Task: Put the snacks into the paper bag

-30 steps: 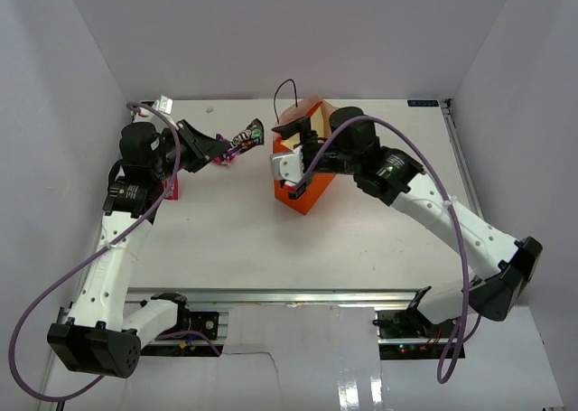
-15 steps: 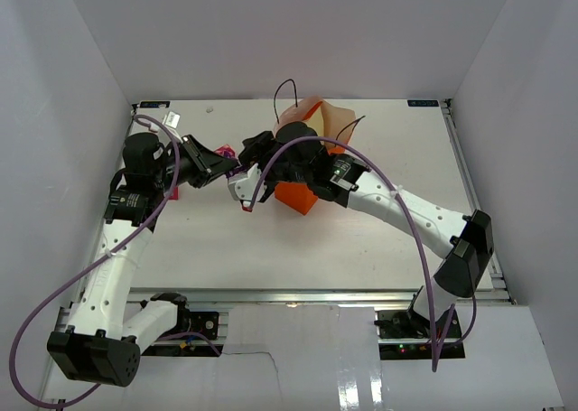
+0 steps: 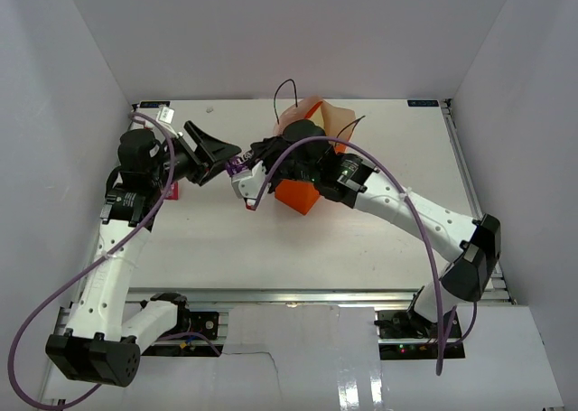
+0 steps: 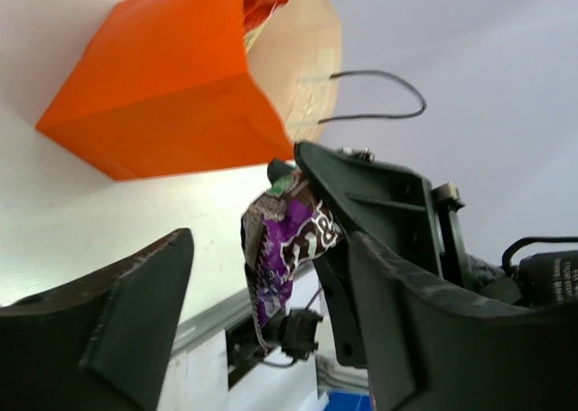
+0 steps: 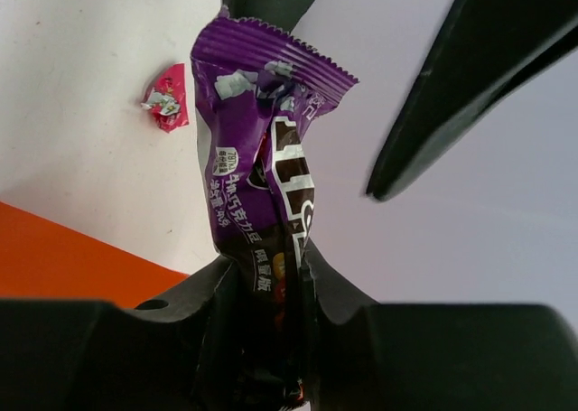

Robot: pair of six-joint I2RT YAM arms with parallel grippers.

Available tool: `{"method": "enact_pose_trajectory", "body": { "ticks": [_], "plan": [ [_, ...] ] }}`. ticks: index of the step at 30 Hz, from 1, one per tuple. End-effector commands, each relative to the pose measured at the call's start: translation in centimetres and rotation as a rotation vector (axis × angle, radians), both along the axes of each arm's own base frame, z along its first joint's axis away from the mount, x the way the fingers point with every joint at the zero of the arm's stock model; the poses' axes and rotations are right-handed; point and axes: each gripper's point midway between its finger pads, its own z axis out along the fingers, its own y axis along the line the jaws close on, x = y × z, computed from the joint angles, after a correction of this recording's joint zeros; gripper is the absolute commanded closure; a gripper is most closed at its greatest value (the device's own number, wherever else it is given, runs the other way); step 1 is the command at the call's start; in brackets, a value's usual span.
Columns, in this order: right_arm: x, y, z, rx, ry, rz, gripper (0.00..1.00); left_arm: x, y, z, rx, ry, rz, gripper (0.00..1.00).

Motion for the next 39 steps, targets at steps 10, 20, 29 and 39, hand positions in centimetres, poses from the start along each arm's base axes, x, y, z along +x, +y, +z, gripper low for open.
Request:
{"method": "enact_pose_trajectory", "body": {
  "ticks": [10, 20, 29, 39],
  "plan": [
    [3.4, -9.2, 8.2, 0.174, -0.052, -0.179, 0.73, 1.9, 3.9, 5.7, 0.165, -0.261, 0.222, 0.04],
    [8.4, -16.7, 4.7, 0.004, -0.077, -0.304, 0.59, 2.1, 4.5, -0.7, 0.229, -0.144, 0.229, 0.04],
    [9.3, -15.8, 5.0, 0.035, -0.061, -0.299, 0.14, 2.1, 4.5, -3.4, 0.259, -0.096, 0.215, 0.04],
    [9.7, -15.2, 5.8, 0.052, 0.007, -0.305, 0.12, 3.6, 3.8, -7.7, 0.225, 0.053, 0.201, 0.04]
  ]
}}
